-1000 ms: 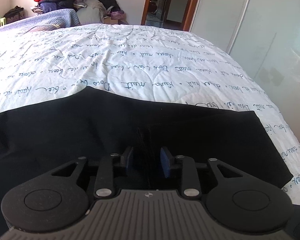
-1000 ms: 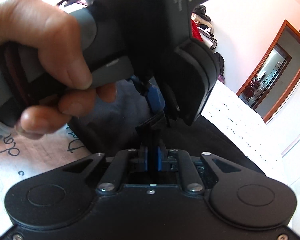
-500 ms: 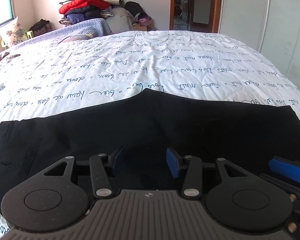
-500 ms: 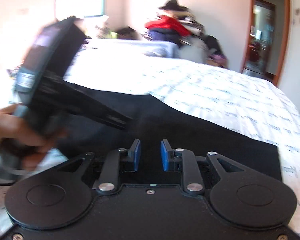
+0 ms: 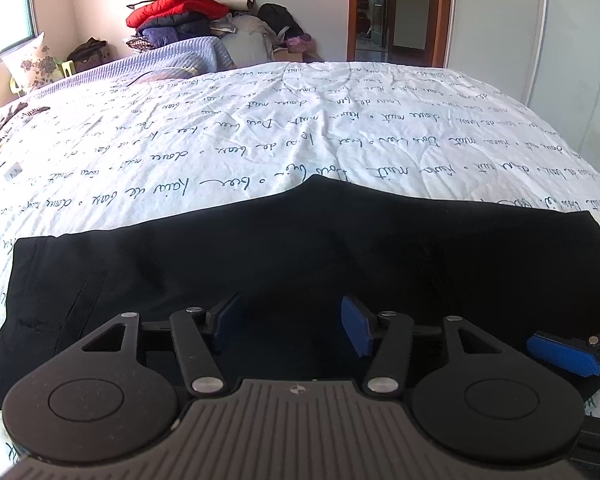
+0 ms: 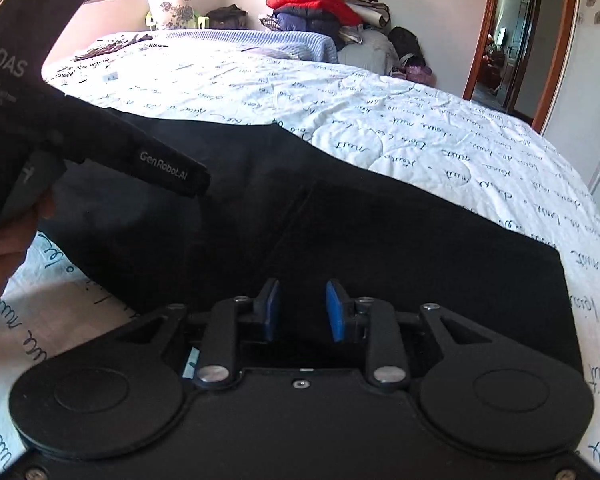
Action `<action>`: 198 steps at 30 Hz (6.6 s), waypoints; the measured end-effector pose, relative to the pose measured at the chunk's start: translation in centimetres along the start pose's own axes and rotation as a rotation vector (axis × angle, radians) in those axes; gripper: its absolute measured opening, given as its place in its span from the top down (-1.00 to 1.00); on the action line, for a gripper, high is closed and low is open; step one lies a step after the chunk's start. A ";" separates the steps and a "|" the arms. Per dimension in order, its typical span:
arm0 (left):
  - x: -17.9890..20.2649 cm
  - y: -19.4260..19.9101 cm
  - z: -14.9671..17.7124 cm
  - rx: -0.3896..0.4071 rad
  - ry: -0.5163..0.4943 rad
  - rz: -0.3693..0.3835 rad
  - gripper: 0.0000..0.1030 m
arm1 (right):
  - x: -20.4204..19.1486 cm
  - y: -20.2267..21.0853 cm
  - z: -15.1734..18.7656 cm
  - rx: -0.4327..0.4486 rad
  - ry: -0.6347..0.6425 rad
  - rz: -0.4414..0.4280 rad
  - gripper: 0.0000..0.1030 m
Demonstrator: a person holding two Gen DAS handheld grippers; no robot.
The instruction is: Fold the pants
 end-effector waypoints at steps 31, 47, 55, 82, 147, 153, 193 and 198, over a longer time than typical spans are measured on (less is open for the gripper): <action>0.9 -0.6 -0.7 0.011 -0.063 -0.104 -0.69 | -1.0 -0.8 -0.1 0.022 -0.098 0.026 0.26; 11.4 -0.5 -1.2 -0.003 -0.107 0.067 -0.72 | 20.0 -0.7 0.5 0.038 -0.504 0.062 0.00; 18.0 -0.6 -0.4 -0.001 -0.227 0.100 -0.72 | 22.0 -5.8 0.7 -0.021 -0.765 -0.229 0.30; 20.8 -2.1 -0.7 -0.017 -0.218 0.127 -0.84 | 15.2 6.6 6.0 0.095 -0.274 0.099 -0.09; 3.6 -2.7 -1.8 0.020 -0.018 -0.116 -0.93 | 5.3 -12.5 -12.6 0.040 -0.042 -0.375 0.10; -0.9 -3.4 -1.9 0.004 0.019 -0.155 -0.92 | 1.8 -20.3 -12.0 -0.150 -0.141 -0.576 0.10; -3.2 -3.1 0.1 -0.030 0.049 -0.122 -1.00 | 1.4 -8.2 -7.9 0.085 -0.188 -0.025 -0.76; -3.1 -2.7 0.8 -0.016 -0.002 -0.141 -1.00 | 1.5 -8.0 -6.3 0.055 -0.255 -0.019 -0.83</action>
Point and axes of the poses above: each gripper's, at about its wrist camera, not at the fingertips, and y roughly against the way its jaws point, x to its right, z to its underside, the point moved 10 cm from there along -y, roughly the way its jaws point, and after that the axes turned 2 degrees about x, right-handed, at the moved point
